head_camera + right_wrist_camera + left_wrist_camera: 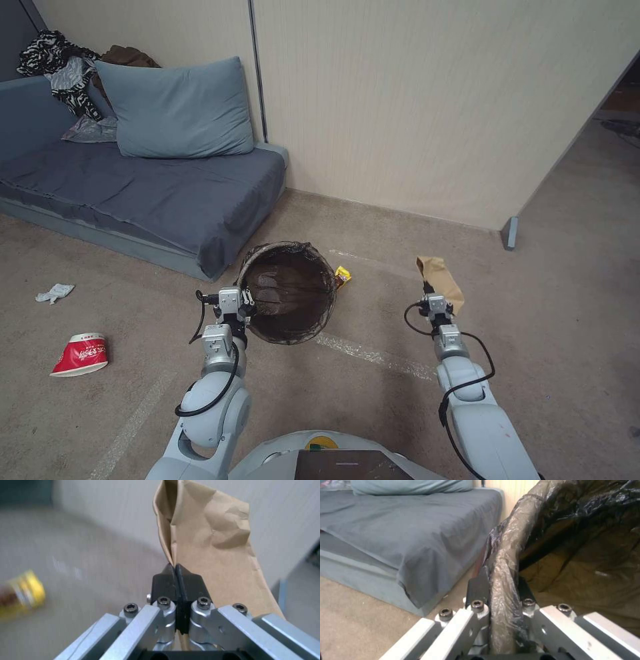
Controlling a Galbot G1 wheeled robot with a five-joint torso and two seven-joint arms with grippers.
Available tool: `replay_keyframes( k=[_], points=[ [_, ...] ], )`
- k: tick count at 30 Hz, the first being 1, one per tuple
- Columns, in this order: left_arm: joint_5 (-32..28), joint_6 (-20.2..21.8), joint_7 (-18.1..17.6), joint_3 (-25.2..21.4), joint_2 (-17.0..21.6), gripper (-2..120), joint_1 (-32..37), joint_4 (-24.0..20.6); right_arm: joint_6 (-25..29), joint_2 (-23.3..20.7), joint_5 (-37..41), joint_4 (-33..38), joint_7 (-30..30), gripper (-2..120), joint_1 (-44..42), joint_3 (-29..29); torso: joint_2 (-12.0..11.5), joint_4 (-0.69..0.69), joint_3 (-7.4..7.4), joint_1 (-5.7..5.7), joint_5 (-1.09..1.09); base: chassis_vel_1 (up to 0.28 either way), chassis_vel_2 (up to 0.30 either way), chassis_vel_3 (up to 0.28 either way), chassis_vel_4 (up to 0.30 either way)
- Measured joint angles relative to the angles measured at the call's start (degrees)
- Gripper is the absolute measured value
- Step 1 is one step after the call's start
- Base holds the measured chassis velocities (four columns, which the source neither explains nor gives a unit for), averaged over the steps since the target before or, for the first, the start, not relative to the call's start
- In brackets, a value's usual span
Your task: Pick up the trash bin, then pick up the garbage from the floor and place it into the trash bin.
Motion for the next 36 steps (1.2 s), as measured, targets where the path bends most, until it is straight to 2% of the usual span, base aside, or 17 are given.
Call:
replay_keyframes(
  k=[1,4,5,9,10,12,13,17,19,22,24,27,28,29,31,32,36],
  points=[
    [0.00,0.00,0.00,0.00,0.00,3,0.00,0.00,0.00,0.00,0.00,0.00,0.00,0,0.00,0.00,0.00,0.00,0.00,0.00,0.00,0.000,0.000,0.000,0.000],
    [-0.12,0.06,-0.02,0.27,0.01,3,0.02,0.50,3.89,0.17,2.93,8.68,-2.45,0,-1.90,-0.45,0.00,0.02,0.00,0.00,0.01,0.000,0.000,0.000,0.000],
    [-0.12,0.06,-0.02,0.27,0.01,3,0.02,0.50,3.89,0.17,2.93,8.68,-2.45,0,-1.90,-0.45,0.00,0.02,0.00,0.00,0.01,0.000,0.000,0.000,0.000],
    [-1.12,0.62,-0.15,1.00,0.10,3,0.04,1.13,6.20,-0.18,6.12,20.15,-6.06,0,-3.29,-1.64,0.00,0.02,0.00,0.00,0.00,0.000,0.000,0.000,0.000],
    [-1.12,0.62,-0.15,1.00,0.10,3,0.04,1.13,6.20,-0.18,6.12,20.15,-6.06,0,-3.29,-1.64,0.00,0.02,0.00,0.00,0.00,0.000,0.000,0.000,0.000],
    [-2.26,1.22,-0.35,1.72,0.20,3,0.07,1.19,6.82,-0.91,8.63,24.96,-9.08,0,-3.56,-2.77,0.00,0.01,0.00,0.00,0.00,0.000,0.000,0.000,0.000],
    [-3.36,1.76,-0.56,2.35,0.22,3,0.08,1.20,7.33,-1.66,10.92,28.28,-11.95,0,-3.70,-4.10,0.00,0.01,0.00,0.00,0.00,0.000,0.000,0.000,0.000],
    [-4.23,2.30,-0.74,3.20,0.25,3,0.09,1.21,7.35,-3.22,15.15,32.60,-15.55,0,-4.05,-7.35,0.00,0.01,0.00,0.00,0.01,0.000,0.000,0.000,0.000],
    [-4.38,2.55,-0.76,3.79,0.19,3,0.09,1.21,5.32,-5.25,19.02,36.15,-17.22,0,-4.25,-12.05,0.00,0.01,0.00,0.00,0.01,0.000,0.000,0.000,0.000],
    [-4.38,2.64,-0.78,4.06,0.00,3,0.13,1.30,3.61,-6.63,20.11,37.49,-17.48,0,-3.93,-15.79,0.00,0.00,0.00,0.00,0.00,0.000,0.000,0.000,0.000],
    [-4.21,2.71,-0.82,4.55,-0.36,3,0.19,1.48,1.58,-7.93,19.36,37.65,-17.48,0,-2.46,-22.21,0.00,0.02,0.00,0.00,0.00,0.000,0.000,0.000,0.000],
    [-4.18,2.72,-0.82,4.61,-0.41,3,0.20,1.51,1.37,-7.99,19.02,37.47,-17.48,0,-2.20,-23.09,0.00,0.02,0.00,0.00,0.00,0.000,0.000,0.000,0.000],
    [-4.05,2.75,-0.86,4.98,-0.67,3,0.29,1.56,0.62,-7.79,16.42,35.34,-17.43,0,-0.72,-28.26,0.00,0.04,0.00,0.00,0.02,0.000,0.000,0.000,0.000],
    [-3.99,2.77,-0.88,4.88,-0.77,3,0.34,1.57,0.59,-7.22,15.46,34.06,-17.32,0,-0.12,-30.10,0.00,0.00,0.00,0.00,-0.03,0.000,0.000,0.000,0.000],
    [-3.94,2.78,-0.89,4.84,-0.84,3,0.34,1.57,0.57,-6.50,14.60,32.91,-17.33,0,0.23,-31.63,0.00,-0.01,0.00,0.00,-0.02,0.000,0.000,0.000,0.000],
    [-3.93,2.79,-0.89,4.85,-0.91,3,0.35,1.55,0.60,-5.60,13.37,31.42,-17.37,0,0.45,-33.24,0.00,0.04,0.01,0.00,0.04,0.000,0.000,0.000,0.000],
    [-3.83,2.80,-0.92,4.48,-1.03,3,0.34,1.46,1.37,-3.45,11.03,27.27,-17.30,0,0.24,-36.35,0.00,0.02,0.00,0.00,0.02,0.000,0.000,0.000,0.000]
  ],
)
